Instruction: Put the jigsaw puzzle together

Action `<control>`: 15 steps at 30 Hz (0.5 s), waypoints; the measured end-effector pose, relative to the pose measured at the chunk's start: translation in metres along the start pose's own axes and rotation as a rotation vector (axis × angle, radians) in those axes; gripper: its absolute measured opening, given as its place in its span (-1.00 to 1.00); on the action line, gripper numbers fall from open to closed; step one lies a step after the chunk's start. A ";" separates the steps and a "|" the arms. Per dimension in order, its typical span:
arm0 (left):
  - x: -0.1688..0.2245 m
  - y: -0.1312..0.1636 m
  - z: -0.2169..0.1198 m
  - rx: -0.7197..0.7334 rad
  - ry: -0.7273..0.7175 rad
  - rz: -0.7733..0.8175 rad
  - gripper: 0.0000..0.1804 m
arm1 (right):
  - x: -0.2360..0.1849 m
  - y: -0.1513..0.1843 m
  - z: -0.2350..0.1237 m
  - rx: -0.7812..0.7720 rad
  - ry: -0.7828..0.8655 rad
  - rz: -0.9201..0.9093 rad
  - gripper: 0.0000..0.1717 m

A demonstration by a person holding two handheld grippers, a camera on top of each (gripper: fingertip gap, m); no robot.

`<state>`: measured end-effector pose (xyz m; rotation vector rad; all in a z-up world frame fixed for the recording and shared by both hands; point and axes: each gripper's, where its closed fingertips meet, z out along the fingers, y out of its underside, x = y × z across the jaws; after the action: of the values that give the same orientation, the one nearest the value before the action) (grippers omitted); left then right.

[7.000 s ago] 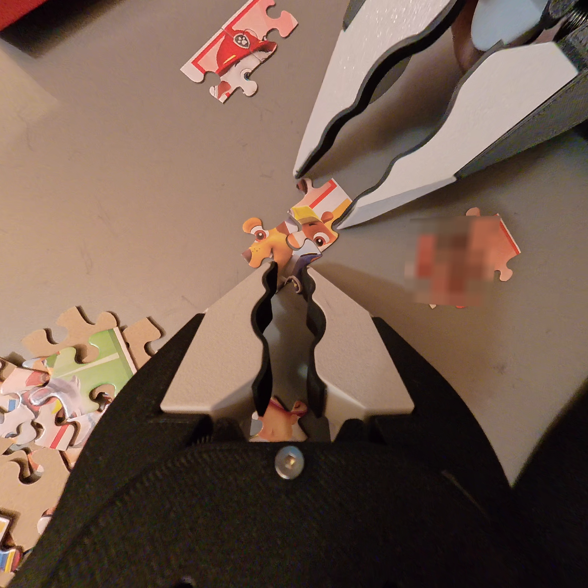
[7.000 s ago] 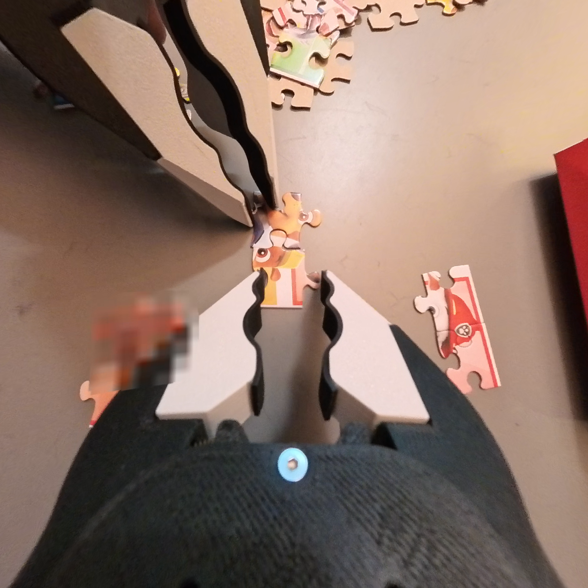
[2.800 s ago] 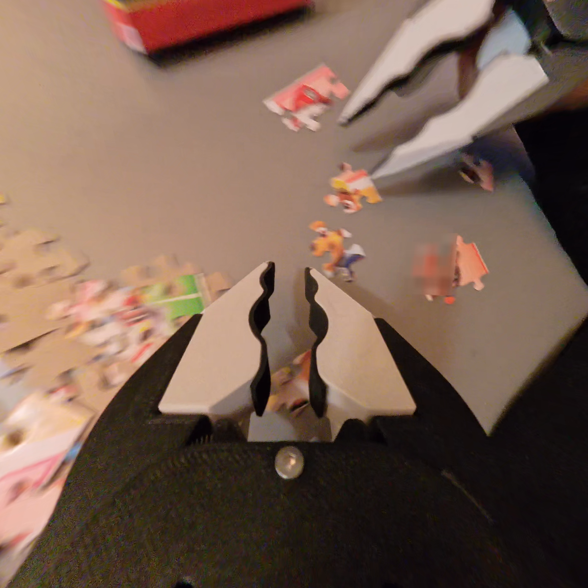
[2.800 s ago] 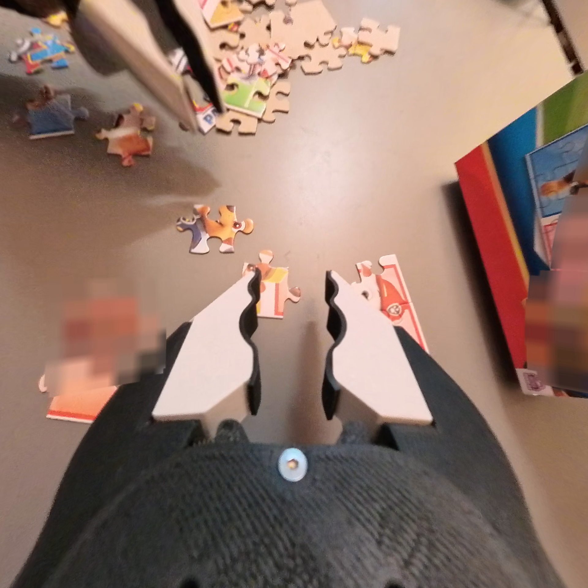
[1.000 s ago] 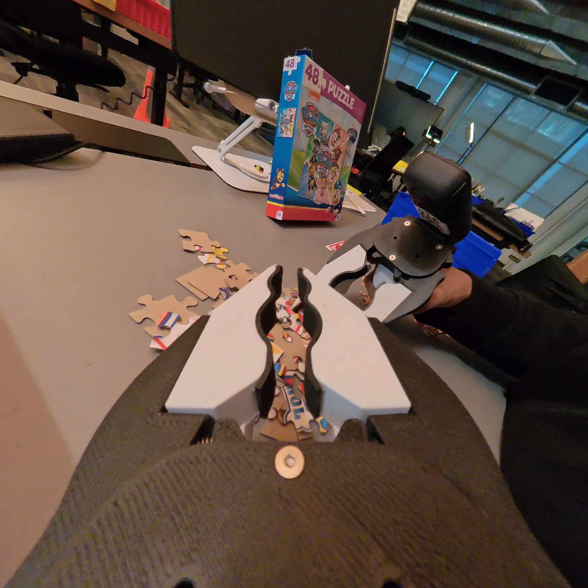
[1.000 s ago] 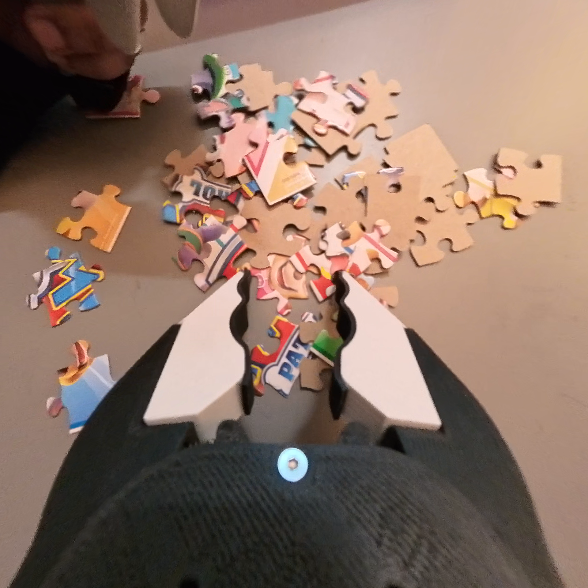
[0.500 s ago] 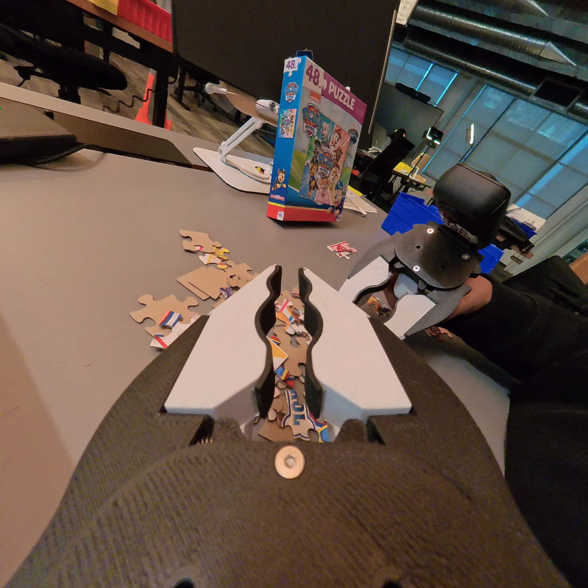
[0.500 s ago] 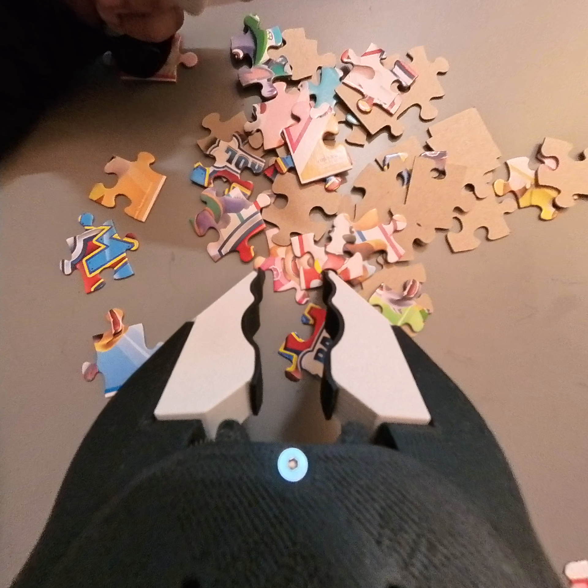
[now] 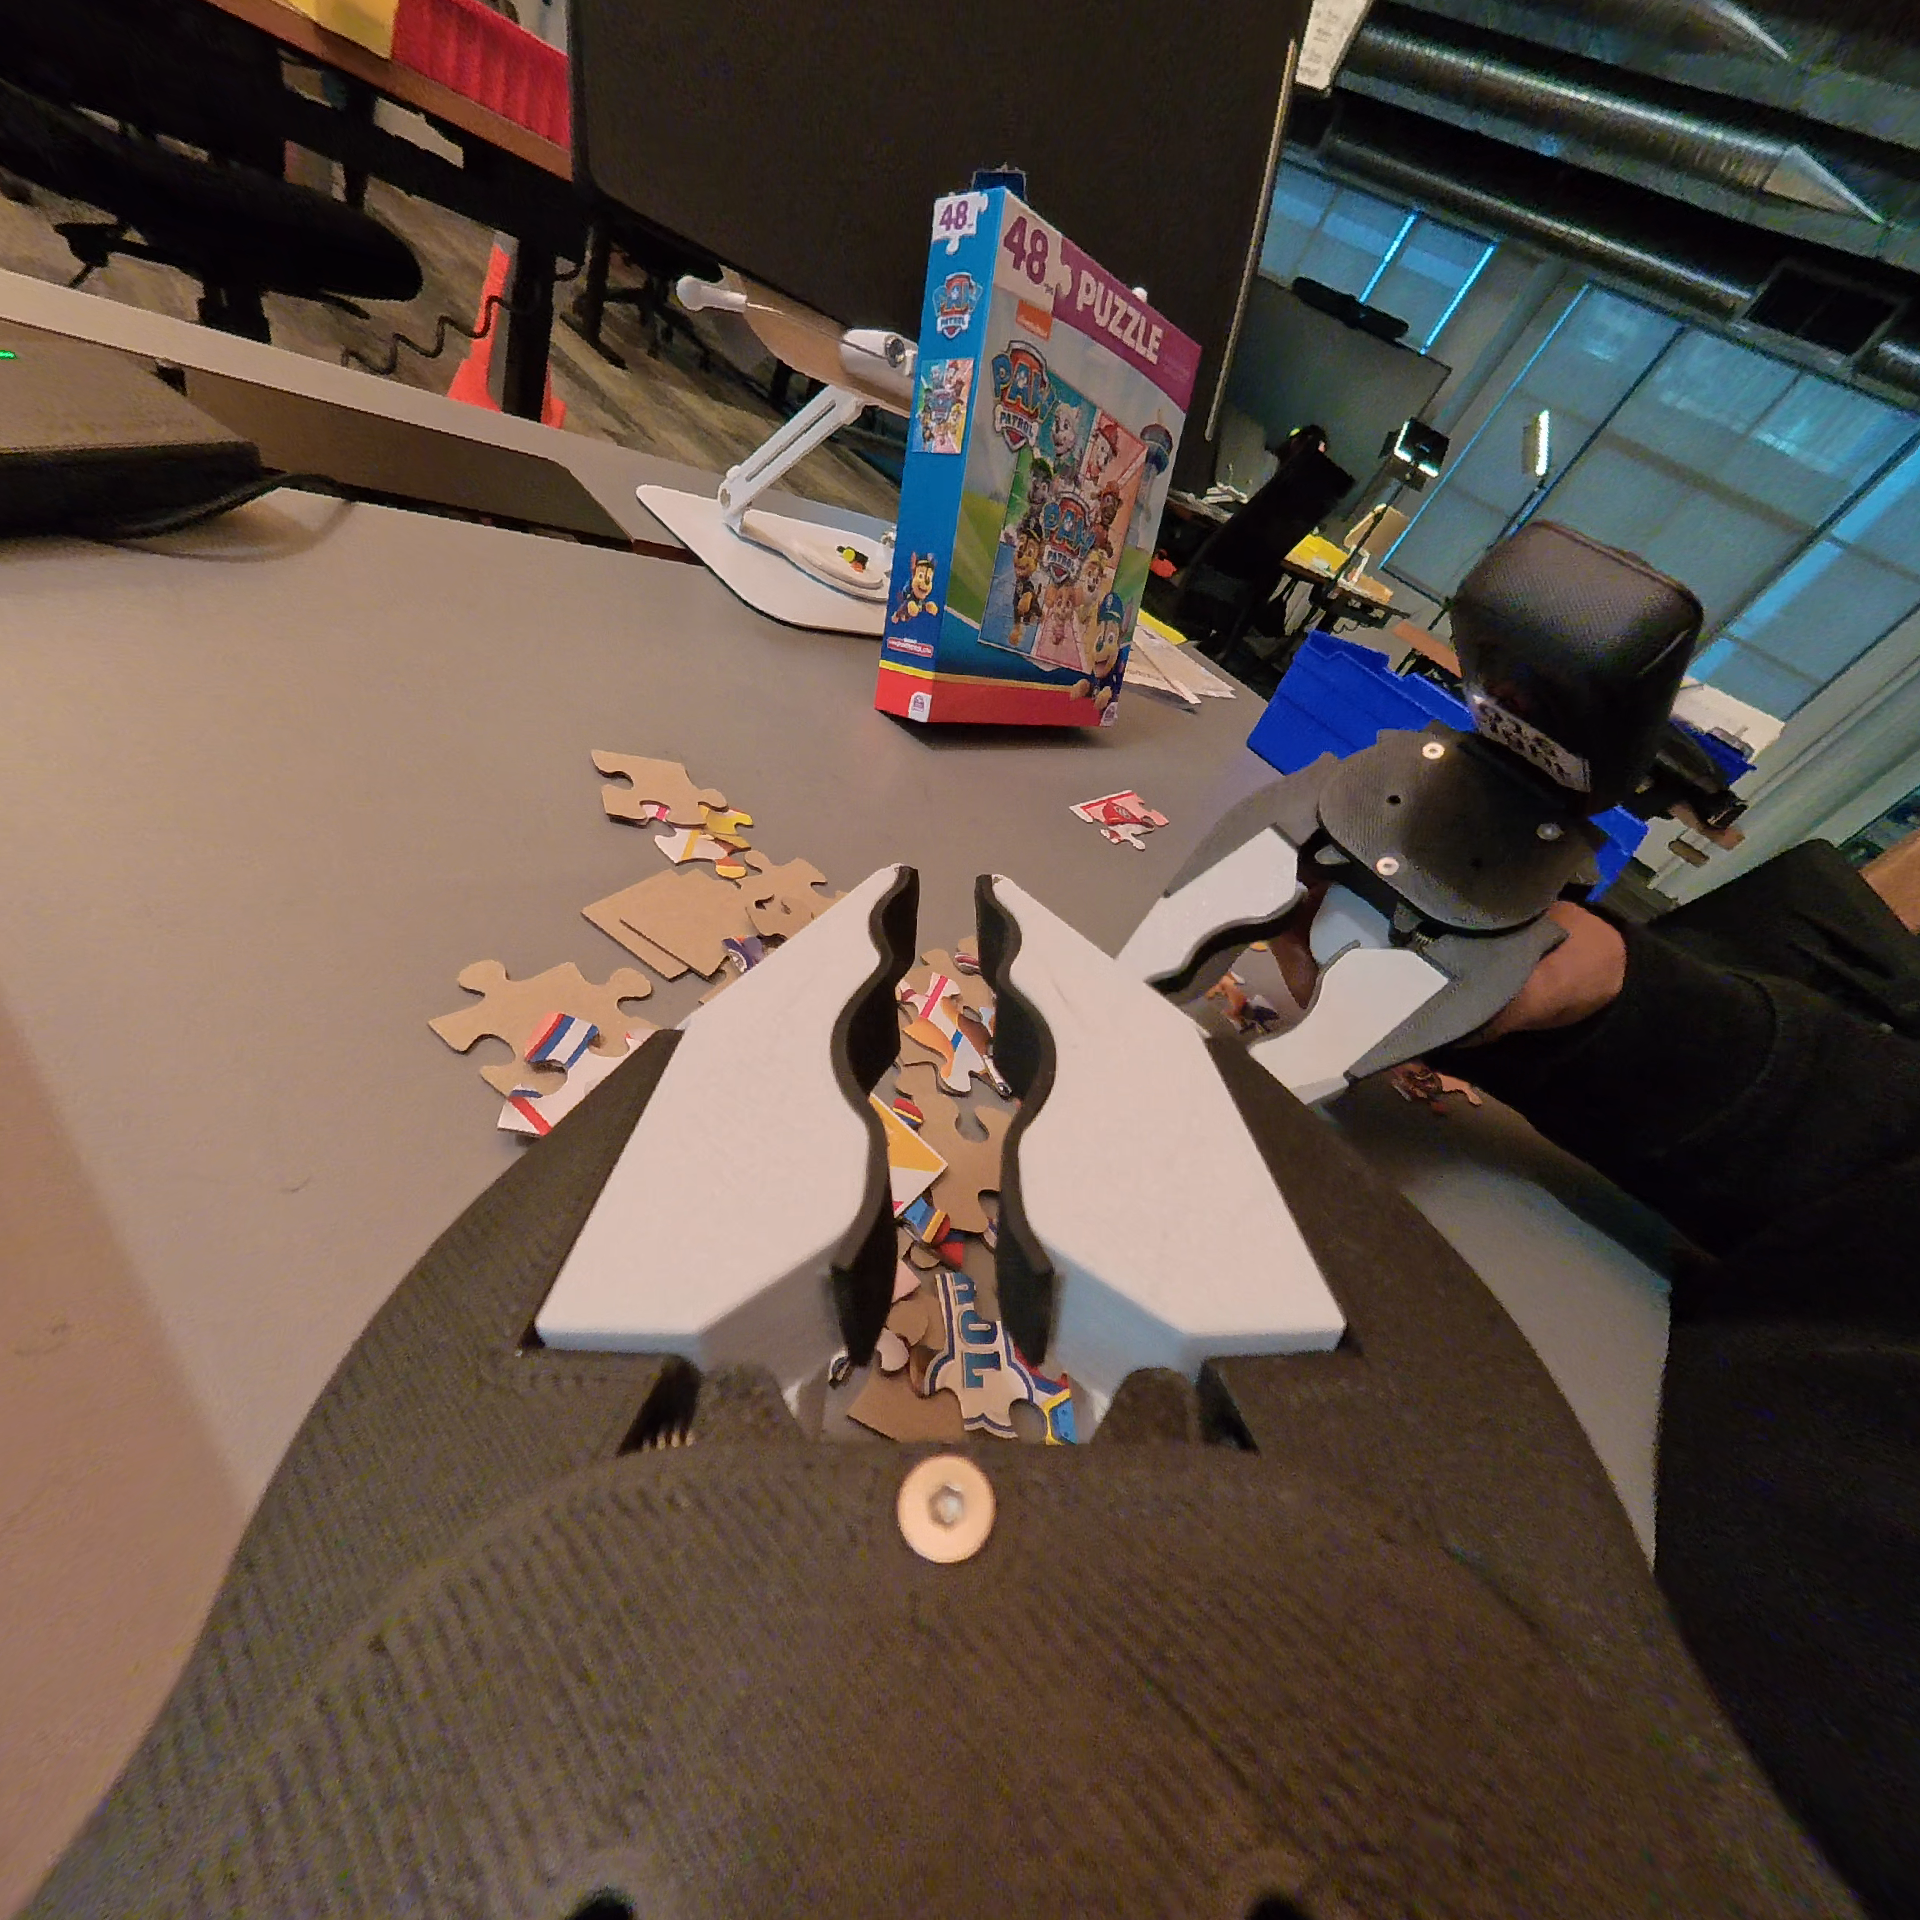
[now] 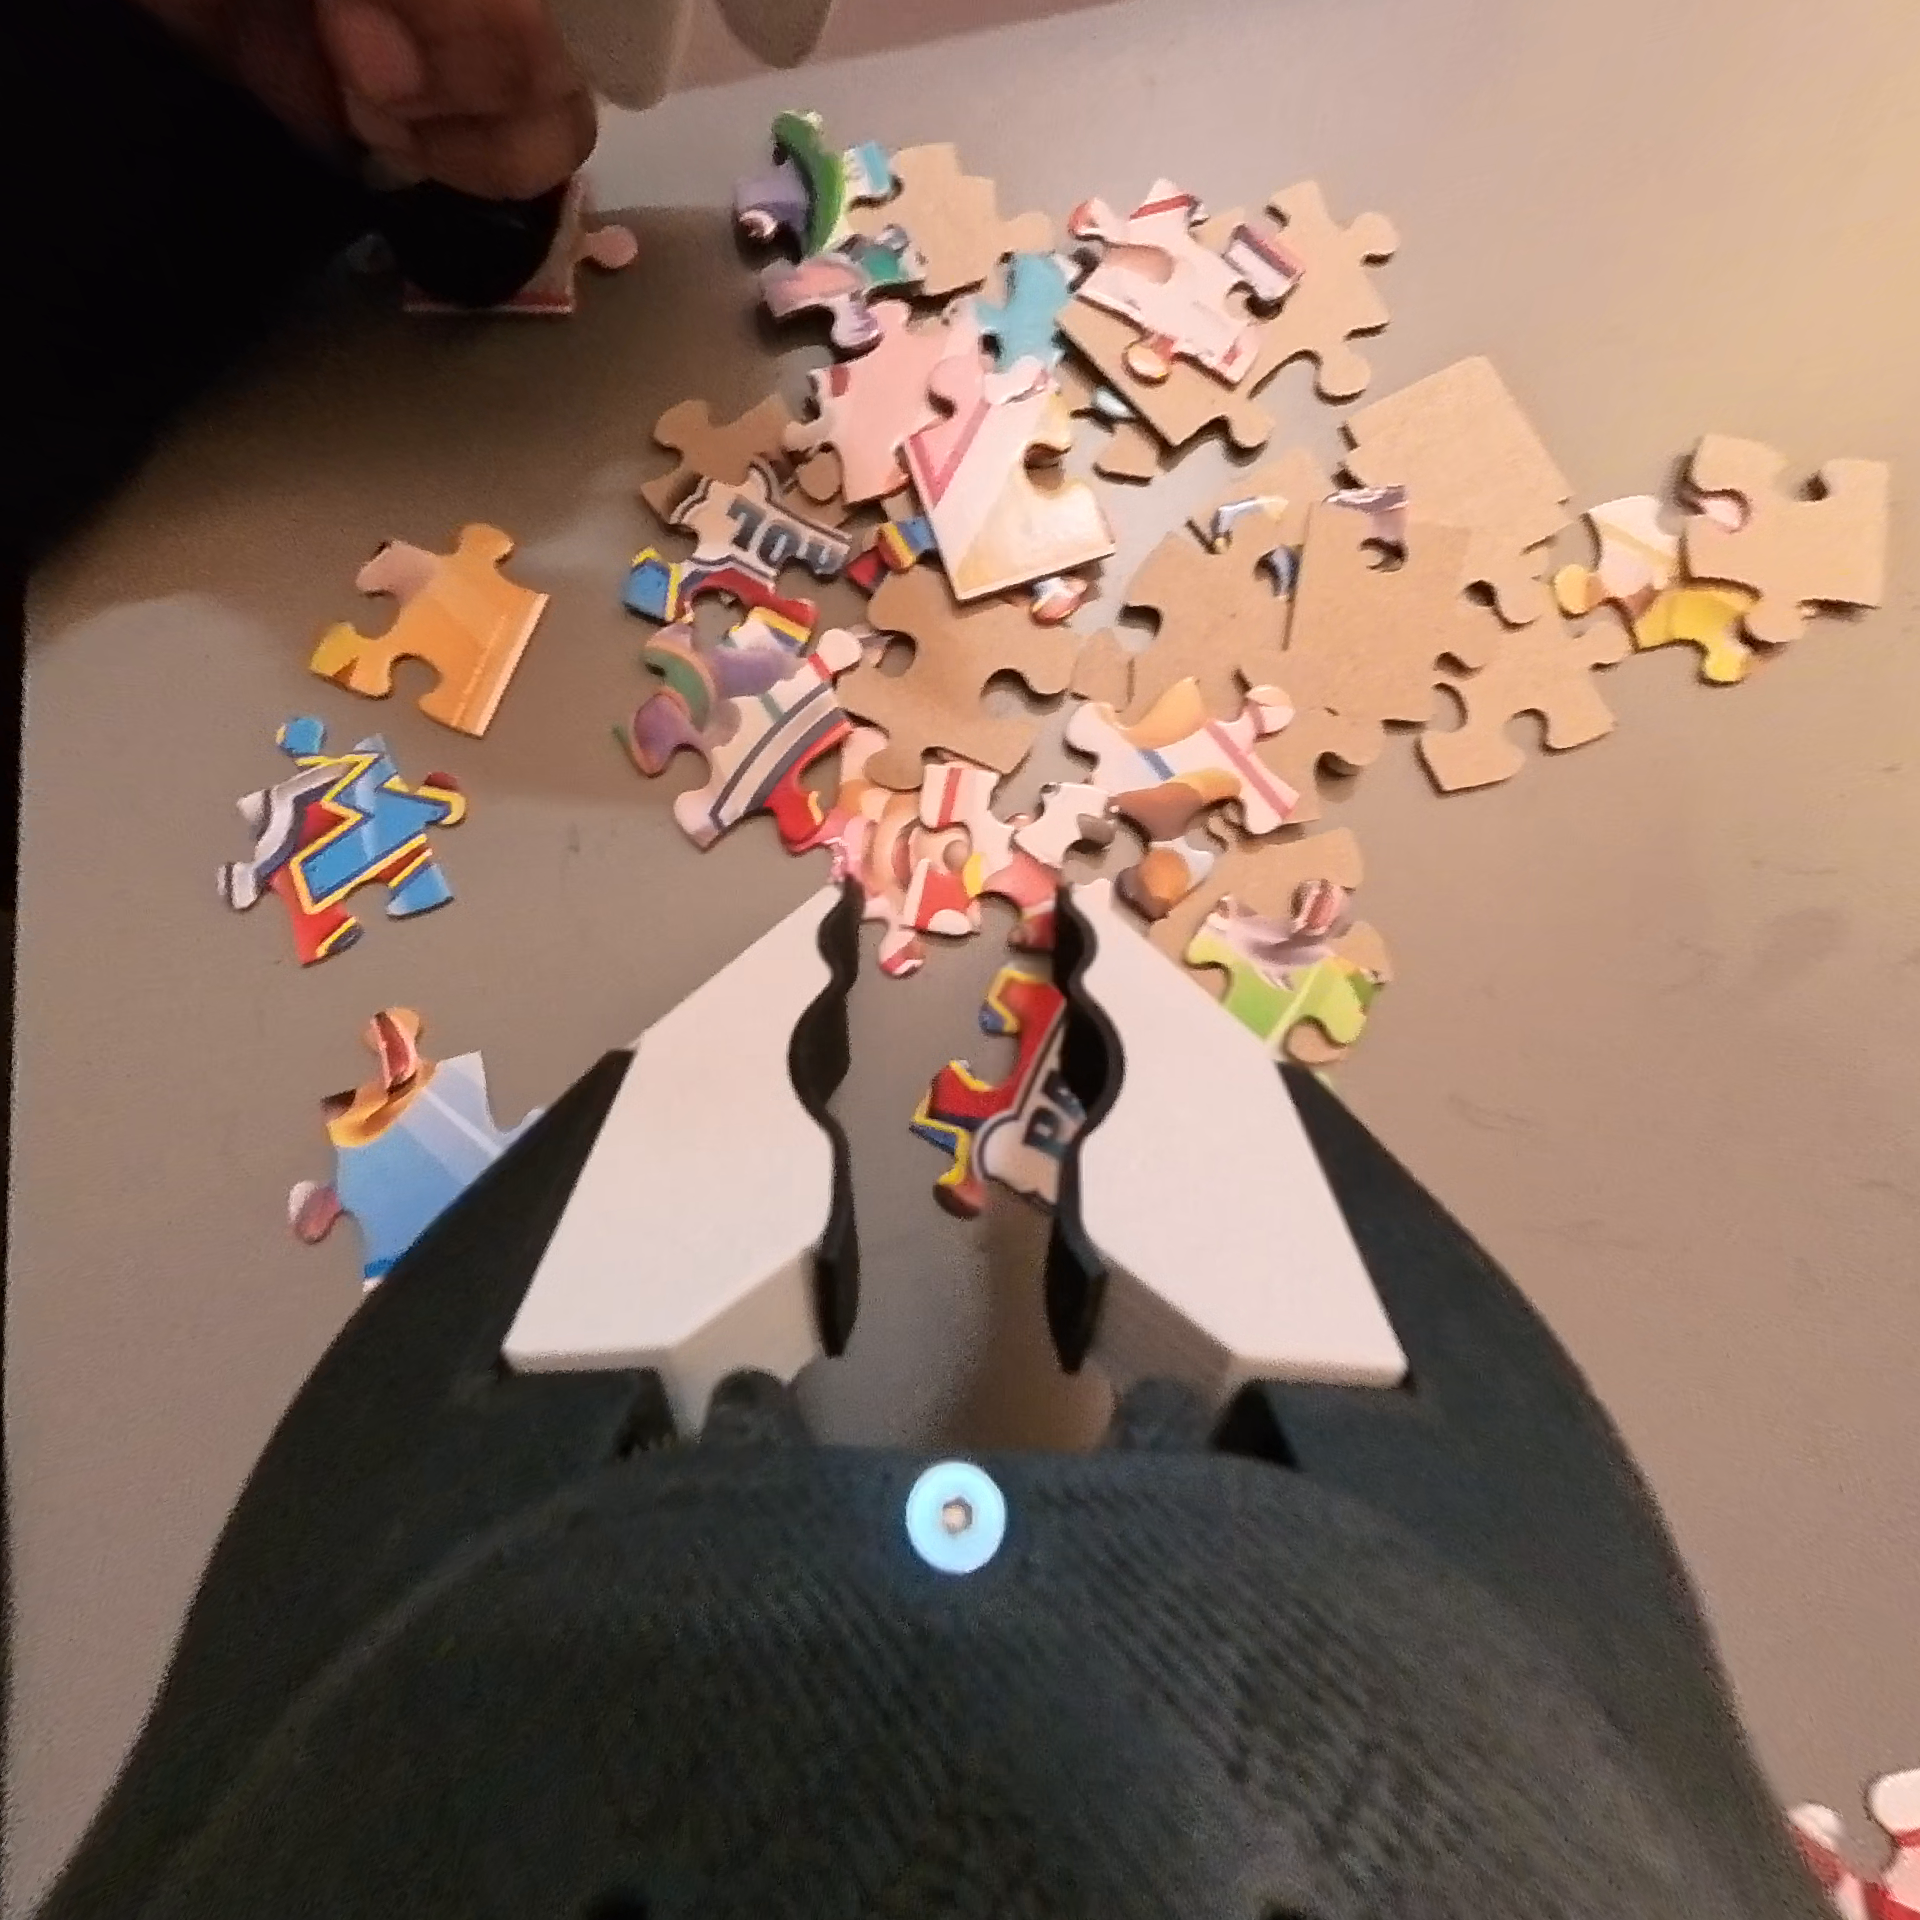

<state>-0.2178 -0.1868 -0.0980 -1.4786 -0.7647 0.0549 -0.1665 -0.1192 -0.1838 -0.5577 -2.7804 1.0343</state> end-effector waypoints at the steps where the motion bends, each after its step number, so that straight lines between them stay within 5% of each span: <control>1: 0.000 0.000 0.000 -0.001 -0.001 0.000 -0.91 | 0.003 -0.001 0.000 0.007 0.012 0.005 -0.54; 7: -0.001 0.001 0.001 -0.006 -0.003 0.002 -0.91 | 0.004 -0.002 0.010 -0.008 0.011 -0.005 -0.36; 12: -0.001 0.001 0.001 -0.005 -0.004 0.001 -0.91 | -0.004 -0.002 0.010 -0.015 -0.039 -0.001 -0.67; 15: -0.001 0.001 0.001 -0.005 -0.004 0.001 -0.91 | -0.004 -0.001 0.009 -0.013 -0.036 0.010 -0.68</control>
<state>-0.2183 -0.1867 -0.0998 -1.4834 -0.7681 0.0566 -0.1658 -0.1270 -0.1903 -0.5607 -2.8204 1.0398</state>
